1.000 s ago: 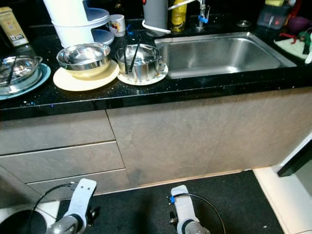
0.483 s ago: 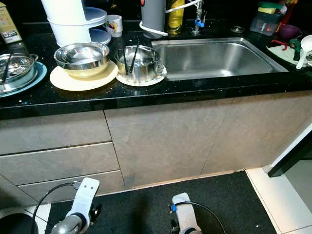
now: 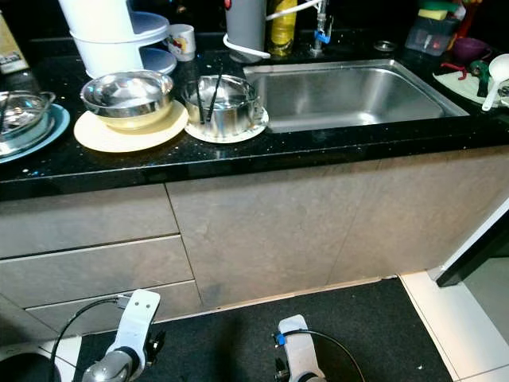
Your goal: Kitchen organization
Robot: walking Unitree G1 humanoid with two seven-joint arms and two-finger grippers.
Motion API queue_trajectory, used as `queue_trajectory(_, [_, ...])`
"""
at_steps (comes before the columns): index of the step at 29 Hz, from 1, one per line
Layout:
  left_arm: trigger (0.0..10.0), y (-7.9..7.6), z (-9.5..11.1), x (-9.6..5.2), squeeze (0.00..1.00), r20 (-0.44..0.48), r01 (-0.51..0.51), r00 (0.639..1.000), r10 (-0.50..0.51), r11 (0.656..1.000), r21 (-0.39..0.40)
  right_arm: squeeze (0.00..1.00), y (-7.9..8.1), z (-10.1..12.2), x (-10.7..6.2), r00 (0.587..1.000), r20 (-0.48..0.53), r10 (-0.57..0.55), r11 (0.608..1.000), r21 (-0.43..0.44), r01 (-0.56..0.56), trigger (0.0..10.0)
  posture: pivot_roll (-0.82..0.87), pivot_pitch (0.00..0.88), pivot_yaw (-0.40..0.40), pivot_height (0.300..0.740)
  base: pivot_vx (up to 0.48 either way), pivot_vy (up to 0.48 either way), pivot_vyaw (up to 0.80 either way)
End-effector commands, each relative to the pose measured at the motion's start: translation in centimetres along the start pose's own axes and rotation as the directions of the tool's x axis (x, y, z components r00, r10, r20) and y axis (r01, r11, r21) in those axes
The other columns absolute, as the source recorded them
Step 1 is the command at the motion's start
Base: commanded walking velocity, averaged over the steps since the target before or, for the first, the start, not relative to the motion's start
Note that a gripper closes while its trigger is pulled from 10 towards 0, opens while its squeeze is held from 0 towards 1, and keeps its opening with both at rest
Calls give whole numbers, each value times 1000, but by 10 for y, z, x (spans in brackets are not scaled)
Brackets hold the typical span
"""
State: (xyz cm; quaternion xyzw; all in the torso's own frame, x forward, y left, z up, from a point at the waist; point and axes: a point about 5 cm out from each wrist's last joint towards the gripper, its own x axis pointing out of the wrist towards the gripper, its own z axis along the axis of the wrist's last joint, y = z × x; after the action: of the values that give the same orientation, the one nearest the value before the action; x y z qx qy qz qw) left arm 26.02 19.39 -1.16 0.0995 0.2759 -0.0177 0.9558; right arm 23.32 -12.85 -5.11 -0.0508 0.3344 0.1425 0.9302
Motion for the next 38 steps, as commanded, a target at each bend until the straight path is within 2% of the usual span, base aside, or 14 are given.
queue_trajectory(1, [10000,2,-6,-2,0,-16,0,1000,0,1000,-7,0,0,-7,-2,1000,-18,-1,1000,16,2,10000,-32,199,-15,740,259,0,0])
queue_trajectory(32, [10000,5,-2,0,0,-9,3,1000,-3,1000,-5,0,1,-5,-1,1000,-11,-6,1000,22,6,10000,-27,191,-3,740,258,0,0])
queue_trajectory(38, [10000,5,-1,0,0,-1,7,1000,-7,1000,2,0,1,-7,-1,1000,-12,-9,1000,24,9,10000,-25,192,0,740,0,0,0])
